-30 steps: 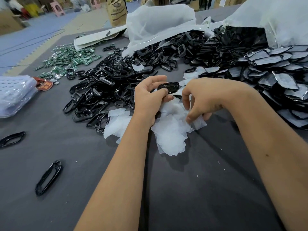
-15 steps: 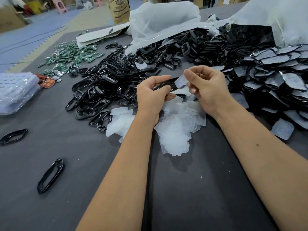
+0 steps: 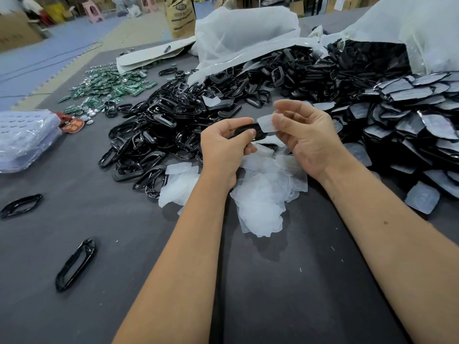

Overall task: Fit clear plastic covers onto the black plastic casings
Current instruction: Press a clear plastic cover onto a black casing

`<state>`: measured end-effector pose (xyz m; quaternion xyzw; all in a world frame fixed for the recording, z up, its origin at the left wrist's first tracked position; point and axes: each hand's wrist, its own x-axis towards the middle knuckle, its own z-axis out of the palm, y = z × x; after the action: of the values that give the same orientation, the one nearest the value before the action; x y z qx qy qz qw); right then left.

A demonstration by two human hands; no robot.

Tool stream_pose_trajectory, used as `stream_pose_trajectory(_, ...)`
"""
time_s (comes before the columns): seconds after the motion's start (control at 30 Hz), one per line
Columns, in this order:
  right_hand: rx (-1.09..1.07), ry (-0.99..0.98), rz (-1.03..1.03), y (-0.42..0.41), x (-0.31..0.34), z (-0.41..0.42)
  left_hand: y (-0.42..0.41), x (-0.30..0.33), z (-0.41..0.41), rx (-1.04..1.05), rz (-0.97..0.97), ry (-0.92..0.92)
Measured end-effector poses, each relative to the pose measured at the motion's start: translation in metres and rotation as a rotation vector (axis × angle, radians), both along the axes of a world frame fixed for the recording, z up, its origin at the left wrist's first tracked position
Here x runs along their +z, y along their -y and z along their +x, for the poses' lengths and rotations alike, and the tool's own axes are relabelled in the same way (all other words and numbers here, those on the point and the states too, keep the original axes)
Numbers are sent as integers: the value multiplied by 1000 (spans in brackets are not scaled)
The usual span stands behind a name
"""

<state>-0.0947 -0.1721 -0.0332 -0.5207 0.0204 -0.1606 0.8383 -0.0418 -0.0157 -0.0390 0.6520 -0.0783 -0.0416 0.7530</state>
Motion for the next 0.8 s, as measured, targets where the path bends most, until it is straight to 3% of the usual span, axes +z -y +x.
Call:
stream_pose_trajectory(0.3, -134, -30, -151, -5, 1, -2, 1, -2, -1, -63, -55, 20)
stream_pose_trajectory(0.5, -186, -20, -351, -8, -1, 0, 2, 5, -2, -74, -159, -100)
stream_pose_trajectory(0.8, -266, -60, -546, -14, -4, 2, 0, 8, -4, -70, -128, -118)
